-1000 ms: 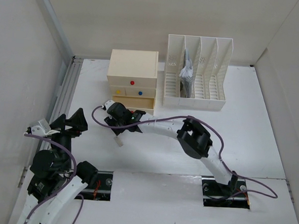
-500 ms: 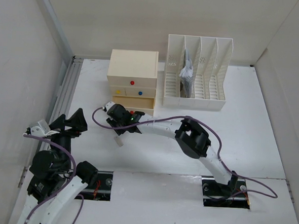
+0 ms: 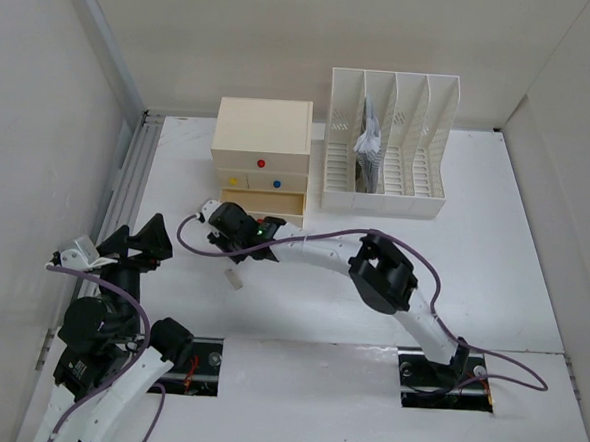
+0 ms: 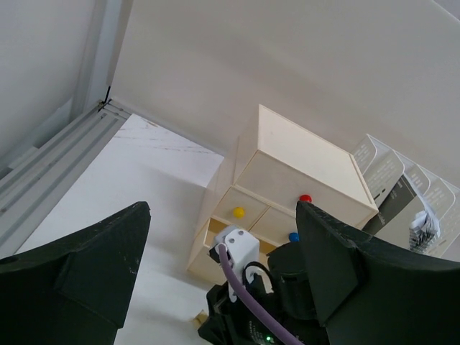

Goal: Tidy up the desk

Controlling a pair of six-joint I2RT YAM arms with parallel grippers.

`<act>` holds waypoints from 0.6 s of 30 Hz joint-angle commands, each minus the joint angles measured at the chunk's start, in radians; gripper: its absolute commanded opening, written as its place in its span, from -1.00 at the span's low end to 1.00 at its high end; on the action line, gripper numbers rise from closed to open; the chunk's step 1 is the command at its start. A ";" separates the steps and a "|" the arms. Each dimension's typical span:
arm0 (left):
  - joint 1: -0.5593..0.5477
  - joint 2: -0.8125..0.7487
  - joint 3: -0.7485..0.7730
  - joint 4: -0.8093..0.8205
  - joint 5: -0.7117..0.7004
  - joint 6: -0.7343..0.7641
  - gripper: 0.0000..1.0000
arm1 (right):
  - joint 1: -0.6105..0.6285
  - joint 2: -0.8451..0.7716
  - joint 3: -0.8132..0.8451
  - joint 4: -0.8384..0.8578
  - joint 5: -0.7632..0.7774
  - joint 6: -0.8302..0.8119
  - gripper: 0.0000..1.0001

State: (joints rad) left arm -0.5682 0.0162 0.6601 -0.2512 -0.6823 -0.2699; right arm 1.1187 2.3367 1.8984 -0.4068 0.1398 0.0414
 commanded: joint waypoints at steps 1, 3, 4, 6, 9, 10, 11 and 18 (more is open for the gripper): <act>0.001 -0.012 -0.007 0.038 0.004 0.015 0.58 | 0.015 -0.138 0.100 -0.001 0.072 -0.133 -0.74; 0.001 -0.012 -0.007 0.038 0.004 0.015 0.58 | 0.015 -0.152 0.111 -0.012 0.154 -0.188 -0.77; 0.001 -0.012 -0.007 0.038 0.004 0.015 0.58 | 0.015 -0.164 0.125 -0.012 0.190 -0.221 -0.77; 0.001 -0.012 -0.007 0.038 0.004 0.015 0.58 | 0.015 -0.165 0.125 -0.012 0.225 -0.262 -0.77; 0.001 -0.012 -0.007 0.038 0.004 0.015 0.58 | -0.005 -0.174 0.125 -0.012 0.239 -0.296 -0.77; 0.001 -0.012 -0.007 0.038 0.004 0.015 0.58 | -0.020 -0.174 0.136 -0.012 0.250 -0.311 -0.77; 0.001 -0.012 -0.007 0.038 0.004 0.015 0.58 | -0.029 -0.174 0.136 -0.023 0.250 -0.311 -0.77; 0.001 -0.012 -0.007 0.038 0.013 0.015 0.58 | -0.106 -0.116 0.186 -0.072 0.277 -0.330 -0.68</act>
State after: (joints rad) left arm -0.5682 0.0162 0.6601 -0.2512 -0.6811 -0.2699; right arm 1.0420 2.1921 2.0415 -0.4599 0.3767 -0.2665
